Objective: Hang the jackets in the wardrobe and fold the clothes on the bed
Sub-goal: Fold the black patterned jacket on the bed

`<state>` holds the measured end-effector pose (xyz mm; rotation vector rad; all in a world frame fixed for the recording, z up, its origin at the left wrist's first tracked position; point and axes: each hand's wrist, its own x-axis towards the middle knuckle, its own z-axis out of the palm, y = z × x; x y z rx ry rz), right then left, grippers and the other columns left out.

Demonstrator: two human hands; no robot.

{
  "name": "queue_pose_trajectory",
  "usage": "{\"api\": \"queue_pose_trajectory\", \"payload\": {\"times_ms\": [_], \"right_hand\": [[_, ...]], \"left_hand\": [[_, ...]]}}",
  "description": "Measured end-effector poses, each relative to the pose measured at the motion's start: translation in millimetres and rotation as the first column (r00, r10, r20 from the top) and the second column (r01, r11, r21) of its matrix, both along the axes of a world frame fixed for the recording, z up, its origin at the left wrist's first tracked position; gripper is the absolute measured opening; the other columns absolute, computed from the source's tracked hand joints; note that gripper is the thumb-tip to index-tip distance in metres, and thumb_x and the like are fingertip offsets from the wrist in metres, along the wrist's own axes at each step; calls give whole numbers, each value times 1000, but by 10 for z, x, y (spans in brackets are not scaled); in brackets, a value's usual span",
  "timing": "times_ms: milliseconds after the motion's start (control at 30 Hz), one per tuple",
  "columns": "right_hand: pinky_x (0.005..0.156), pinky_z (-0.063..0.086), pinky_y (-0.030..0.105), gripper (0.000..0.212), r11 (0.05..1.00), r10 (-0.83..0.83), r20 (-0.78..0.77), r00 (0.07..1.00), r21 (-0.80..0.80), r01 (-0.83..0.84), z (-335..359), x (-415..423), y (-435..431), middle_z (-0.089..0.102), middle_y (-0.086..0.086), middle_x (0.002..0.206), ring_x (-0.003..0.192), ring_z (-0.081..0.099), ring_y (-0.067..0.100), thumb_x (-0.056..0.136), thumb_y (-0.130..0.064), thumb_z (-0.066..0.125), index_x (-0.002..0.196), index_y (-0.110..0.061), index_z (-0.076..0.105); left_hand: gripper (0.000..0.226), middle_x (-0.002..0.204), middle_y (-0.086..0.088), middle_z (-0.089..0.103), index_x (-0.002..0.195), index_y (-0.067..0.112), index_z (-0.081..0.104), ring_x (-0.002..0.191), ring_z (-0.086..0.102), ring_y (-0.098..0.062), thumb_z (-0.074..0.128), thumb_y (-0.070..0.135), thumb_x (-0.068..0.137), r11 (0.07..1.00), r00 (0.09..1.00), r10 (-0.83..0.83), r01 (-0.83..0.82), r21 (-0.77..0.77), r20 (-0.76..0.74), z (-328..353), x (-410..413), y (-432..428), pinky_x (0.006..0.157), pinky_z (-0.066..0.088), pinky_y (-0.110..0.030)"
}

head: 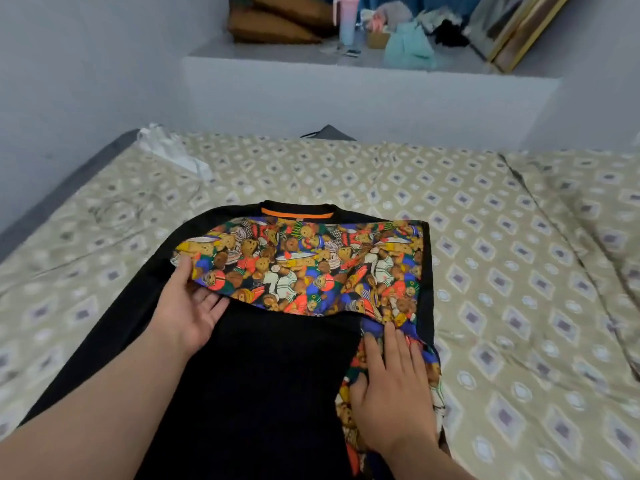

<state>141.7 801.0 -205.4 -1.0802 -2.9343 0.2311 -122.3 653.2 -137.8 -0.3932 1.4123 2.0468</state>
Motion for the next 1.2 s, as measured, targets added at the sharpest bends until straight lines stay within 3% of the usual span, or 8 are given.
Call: {"api": "queue_pose_trajectory", "payload": {"times_ms": [133, 233, 533, 733, 833, 900, 967, 1200], "right_hand": [[123, 0, 39, 76, 996, -45, 67, 997, -68, 50, 84, -46, -17, -22, 6, 162, 152, 8, 28, 85, -52, 19, 158, -31, 19], [96, 47, 48, 58, 990, -131, 13, 991, 60, 130, 202, -71, 181, 25, 20, 161, 118, 54, 35, 80, -46, 50, 133, -26, 61], [78, 48, 43, 44, 961, -226, 232, 946, 214, 178, 239, 718, 1106, 62, 14, 117, 87, 57, 38, 90, -41, 36, 91, -17, 74], [84, 46, 35, 35, 965, -258, 398, 880, 52, 259, 581, 555, 978, 52, 1, 123, 105, 52, 24, 95, -50, 33, 107, -26, 55], [62, 47, 29, 47, 975, -222, 149, 964, 32, 220, 916, 108, 1072, 65, 2, 83, 73, 57, 20, 87, -52, 32, 72, -17, 59], [97, 49, 42, 55, 985, -55, -86, 995, 156, 68, 901, -252, 1184, 60, 14, 131, 115, 56, 32, 89, -50, 30, 112, -18, 68], [123, 14, 47, 64, 991, 67, 6, 998, 117, -67, 733, -483, 1276, 12, 10, 166, 152, 12, 29, 97, -54, 27, 156, -28, 27], [124, 8, 48, 78, 971, -237, 156, 959, 35, 235, 11, -166, 1557, -4, 4, 168, 153, 2, 30, 90, -73, 3, 158, -35, -1]], "left_hand": [[44, 111, -2, 74, 129, 22, 60, 111, 66, -19, 53, 50, 96, 1000, 1000, 13, -13, 12, 2, -198, -98, -27, 93, 49, -36], [39, 107, -1, 75, 130, 22, 59, 106, 69, -16, 58, 42, 96, 998, 999, 27, -28, -51, -26, -374, -100, -5, 94, 51, -36], [2, 98, -9, 70, 96, 9, 59, 90, 70, -16, 61, 9, 95, 980, 991, -37, 12, -200, -125, -492, -153, 40, 92, 54, -37], [10, 88, -13, 64, 101, -2, 60, 81, 72, -8, 62, 4, 94, 956, 968, -98, 27, -293, -231, -555, -99, 31, 96, 54, -37], [25, 93, -15, 72, 107, 7, 63, 74, 72, 1, 69, 27, 93, 976, 970, 16, -68, -209, -242, -496, -104, 19, 77, 57, -22], [36, 101, -6, 76, 112, 10, 62, 85, 75, -11, 70, 38, 90, 991, 995, 66, -75, -112, -80, -491, -167, 3, 78, 55, -30], [34, 107, -12, 73, 115, 3, 60, 86, 75, -17, 68, 26, 93, 993, 999, 41, -44, -108, -25, -485, -205, -3, 70, 58, -30], [73, 124, -22, 61, 149, 16, 38, 93, 72, -26, 65, -9, 86, 989, 996, 75, -68, -130, 46, -576, -308, -35, 62, 60, -33]]}}
